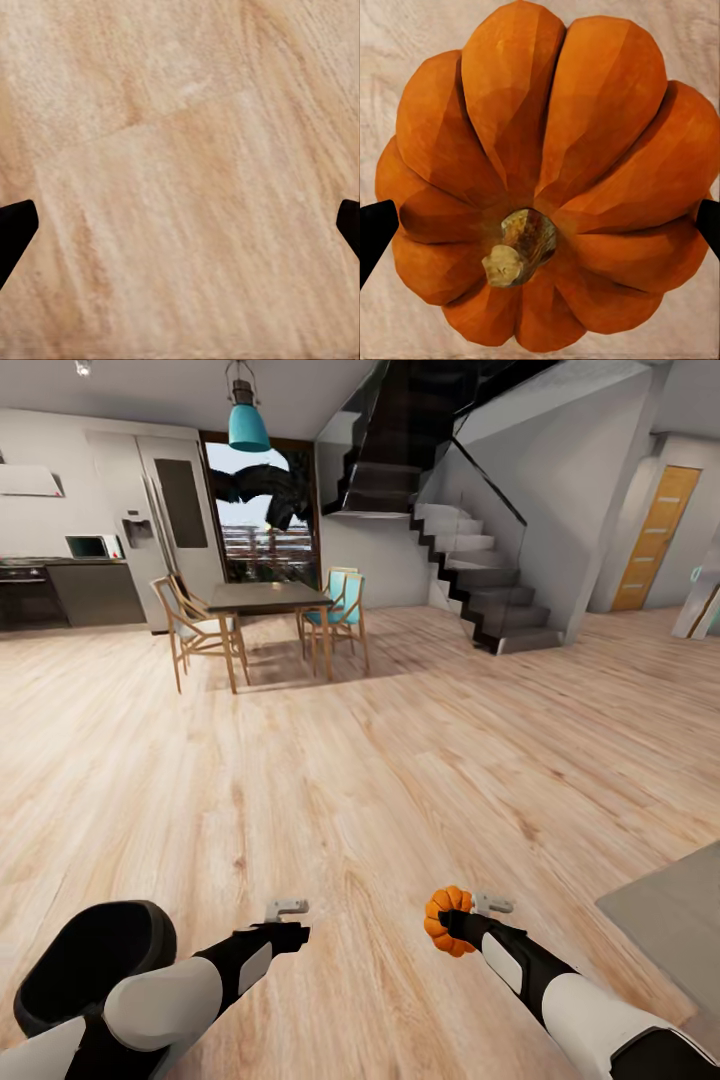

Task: Place each of the two pumpkins and all three candles from the living room inside a cabinet in the living room (use any cabinet), then make sure every cabinet is closed, and position the cauldron so it is next to a table in the living room.

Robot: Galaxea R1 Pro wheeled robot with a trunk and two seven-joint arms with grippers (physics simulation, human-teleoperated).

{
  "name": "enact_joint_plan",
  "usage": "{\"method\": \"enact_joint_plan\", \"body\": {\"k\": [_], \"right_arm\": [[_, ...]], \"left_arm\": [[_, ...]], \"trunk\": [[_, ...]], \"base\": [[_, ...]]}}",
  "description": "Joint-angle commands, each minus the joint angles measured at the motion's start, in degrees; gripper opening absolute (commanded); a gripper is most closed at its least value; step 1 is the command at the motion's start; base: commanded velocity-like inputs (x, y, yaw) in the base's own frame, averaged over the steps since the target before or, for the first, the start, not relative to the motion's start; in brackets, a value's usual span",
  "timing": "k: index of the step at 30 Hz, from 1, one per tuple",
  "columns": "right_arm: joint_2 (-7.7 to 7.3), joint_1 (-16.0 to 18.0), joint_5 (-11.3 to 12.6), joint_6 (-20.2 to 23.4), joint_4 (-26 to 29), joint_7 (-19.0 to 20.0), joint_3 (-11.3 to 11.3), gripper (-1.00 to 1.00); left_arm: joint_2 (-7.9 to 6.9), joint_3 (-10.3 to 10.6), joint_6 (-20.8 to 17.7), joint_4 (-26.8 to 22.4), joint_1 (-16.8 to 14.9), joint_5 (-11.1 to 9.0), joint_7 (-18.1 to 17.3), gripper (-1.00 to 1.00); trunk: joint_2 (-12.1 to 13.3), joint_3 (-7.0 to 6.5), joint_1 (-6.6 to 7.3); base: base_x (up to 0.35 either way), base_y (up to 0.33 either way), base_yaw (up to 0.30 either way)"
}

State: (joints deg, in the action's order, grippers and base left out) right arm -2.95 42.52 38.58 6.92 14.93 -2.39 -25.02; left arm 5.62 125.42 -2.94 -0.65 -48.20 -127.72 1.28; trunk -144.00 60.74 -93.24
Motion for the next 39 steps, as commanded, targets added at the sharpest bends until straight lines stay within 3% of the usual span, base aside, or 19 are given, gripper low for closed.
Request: {"method": "enact_joint_plan", "body": {"k": [1, 22, 30, 33, 39], "right_arm": [[-0.06, 0.0, 0.4, 0.3, 0.2, -0.3, -0.4, -1.0], [0.11, 0.0, 0.4, 0.2, 0.2, -0.5, -0.5, -1.0], [0.11, 0.0, 0.3, -0.1, 0.2, -0.5, -0.6, -1.0], [0.13, 0.0, 0.2, -0.3, 0.2, -0.6, -0.6, -1.0], [0.13, 0.0, 0.2, -0.3, 0.2, -0.6, -0.7, -1.0]], "left_arm": [[0.01, 0.5, -0.1, -0.1, -0.1, -0.5, 0.1, 1.0], [-0.02, 0.5, -0.1, -0.1, -0.1, -0.5, 0.1, 1.0], [0.0, 0.5, 0.8, -0.1, -0.1, -0.3, 0.3, 1.0], [0.78, 0.9, 1.0, -0.4, -0.1, 2.9, 0.6, 1.0], [1.02, 1.0, 1.1, -0.3, -0.1, 5.8, 0.4, 1.0]], "trunk": [[0.0, 0.05, 0.05], [0.0, 0.05, 0.05], [0.0, 0.05, 0.05], [0.0, 0.05, 0.05], [0.0, 0.05, 0.05]], "base": [[-0.332, 0.062, 0.231], [-0.328, 0.106, 0.274], [-0.053, 0.018, 0.157], [-0.001, 0.0, 0.284], [0.0, 0.0, 0.293]]}}
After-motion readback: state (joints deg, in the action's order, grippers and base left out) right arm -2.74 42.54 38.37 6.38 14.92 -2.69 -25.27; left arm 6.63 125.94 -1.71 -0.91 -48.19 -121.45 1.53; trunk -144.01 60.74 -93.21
